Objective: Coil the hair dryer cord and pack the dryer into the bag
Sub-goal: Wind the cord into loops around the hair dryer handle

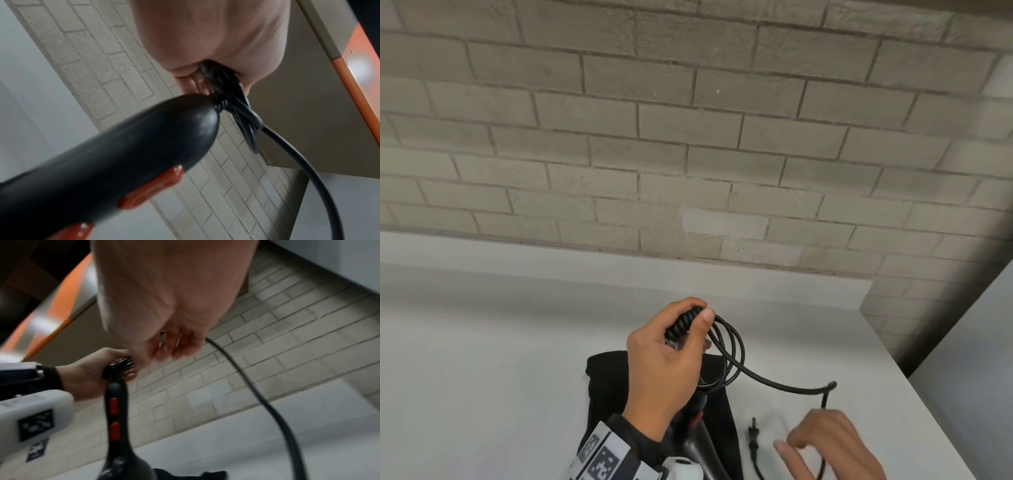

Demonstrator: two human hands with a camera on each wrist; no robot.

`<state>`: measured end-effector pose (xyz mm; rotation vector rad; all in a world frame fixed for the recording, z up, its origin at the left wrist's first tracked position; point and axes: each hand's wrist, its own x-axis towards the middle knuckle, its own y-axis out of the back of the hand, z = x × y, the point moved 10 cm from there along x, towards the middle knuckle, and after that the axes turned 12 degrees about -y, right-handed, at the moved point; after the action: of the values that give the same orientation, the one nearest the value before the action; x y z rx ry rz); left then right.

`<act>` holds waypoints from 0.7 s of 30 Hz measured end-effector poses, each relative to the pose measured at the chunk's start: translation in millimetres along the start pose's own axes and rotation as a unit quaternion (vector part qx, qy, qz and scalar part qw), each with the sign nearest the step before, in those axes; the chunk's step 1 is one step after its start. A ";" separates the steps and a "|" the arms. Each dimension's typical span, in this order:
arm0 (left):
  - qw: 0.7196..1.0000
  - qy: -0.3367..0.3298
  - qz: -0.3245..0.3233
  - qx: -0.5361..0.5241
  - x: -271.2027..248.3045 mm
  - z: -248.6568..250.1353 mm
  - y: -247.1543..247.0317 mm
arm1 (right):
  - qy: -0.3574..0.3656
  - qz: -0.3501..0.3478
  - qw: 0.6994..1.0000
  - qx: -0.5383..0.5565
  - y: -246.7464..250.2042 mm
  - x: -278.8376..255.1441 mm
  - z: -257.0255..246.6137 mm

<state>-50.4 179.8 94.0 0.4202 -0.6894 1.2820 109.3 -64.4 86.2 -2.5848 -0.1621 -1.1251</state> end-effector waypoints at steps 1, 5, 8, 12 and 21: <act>1.000 0.001 -0.003 0.002 -0.6 0.9 -1.6 | 0.010 -0.134 0.989 -0.058 -48.5 4.4 -2.1; 1.000 -0.001 -0.009 0.013 -0.1 3.5 -2.7 | 0.018 -0.303 0.931 -0.201 -77.2 -19.9 17.9; 1.000 -0.002 -0.002 0.019 1.1 2.4 1.9 | 0.033 -0.370 0.908 -0.195 -107.6 -22.7 14.9; 0.999 -0.016 -0.015 0.036 1.8 6.8 3.4 | 0.044 -0.412 0.902 -0.119 -113.7 -8.7 -5.4; 0.989 -0.057 -0.135 0.025 -2.2 21.1 -14.3 | -0.064 -0.441 0.894 -0.035 -159.4 53.2 -31.6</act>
<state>-41.8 161.1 109.1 0.6111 -0.6729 1.0256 87.6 74.3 183.6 -2.6719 -1.4638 -1.2023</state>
